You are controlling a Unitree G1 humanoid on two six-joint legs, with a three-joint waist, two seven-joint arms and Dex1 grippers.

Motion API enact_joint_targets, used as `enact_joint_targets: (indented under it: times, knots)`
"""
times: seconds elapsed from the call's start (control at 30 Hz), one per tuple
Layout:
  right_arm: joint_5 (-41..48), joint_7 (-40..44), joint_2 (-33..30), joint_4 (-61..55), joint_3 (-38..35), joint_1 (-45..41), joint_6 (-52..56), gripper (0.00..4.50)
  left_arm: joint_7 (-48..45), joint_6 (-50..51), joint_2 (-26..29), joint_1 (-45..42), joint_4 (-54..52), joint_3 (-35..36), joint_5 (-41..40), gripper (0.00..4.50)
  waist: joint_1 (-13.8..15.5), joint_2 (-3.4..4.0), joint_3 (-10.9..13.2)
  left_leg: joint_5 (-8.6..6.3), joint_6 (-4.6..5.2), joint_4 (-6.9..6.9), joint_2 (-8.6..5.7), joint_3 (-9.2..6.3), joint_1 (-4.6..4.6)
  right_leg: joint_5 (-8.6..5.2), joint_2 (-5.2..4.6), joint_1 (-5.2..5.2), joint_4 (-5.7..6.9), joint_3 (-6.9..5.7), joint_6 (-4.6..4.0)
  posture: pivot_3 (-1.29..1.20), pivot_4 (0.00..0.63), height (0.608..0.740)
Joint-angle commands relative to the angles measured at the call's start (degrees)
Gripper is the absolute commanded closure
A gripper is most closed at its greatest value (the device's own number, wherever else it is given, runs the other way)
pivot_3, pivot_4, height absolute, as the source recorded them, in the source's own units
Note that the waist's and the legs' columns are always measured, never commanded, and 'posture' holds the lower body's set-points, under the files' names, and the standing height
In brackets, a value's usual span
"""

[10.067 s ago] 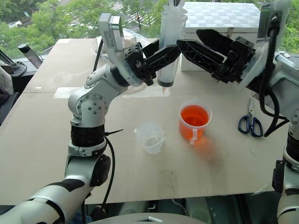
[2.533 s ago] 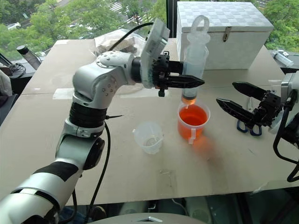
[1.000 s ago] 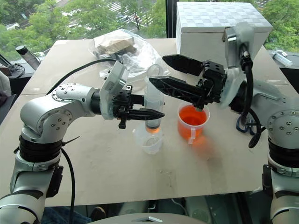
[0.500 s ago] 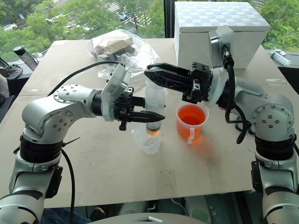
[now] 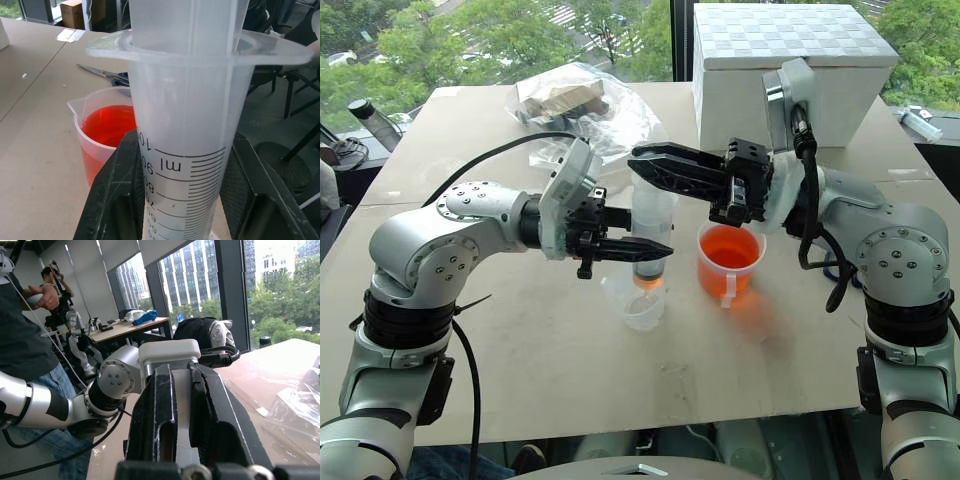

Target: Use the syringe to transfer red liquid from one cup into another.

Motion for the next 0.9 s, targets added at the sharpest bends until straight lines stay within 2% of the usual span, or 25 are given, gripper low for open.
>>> enact_joint_targets:
  times: [0.03,0.9]
  knots:
    - [-1.43,-0.17,-1.13,-1.15,1.66,0.15,2.70,4.48,-0.16,-2.18,-0.53,-1.33,-1.48,1.49,-0.59,3.15,-0.01,0.00,0.00,0.00,0.00,0.00,0.00,0.00,0.00,0.00,0.00,0.00,0.00,0.00,0.00,0.00,0.150,0.740]
    - [0.43,-0.36,-0.49,-2.77,3.38,1.55,7.99,4.48,-0.34,-1.94,-0.40,-1.30,-1.61,2.49,-0.62,3.15,-0.01,0.00,0.00,0.00,0.00,-0.02,0.00,0.00,0.00,0.00,-0.01,-0.01,-0.01,0.01,0.00,0.00,0.150,0.740]
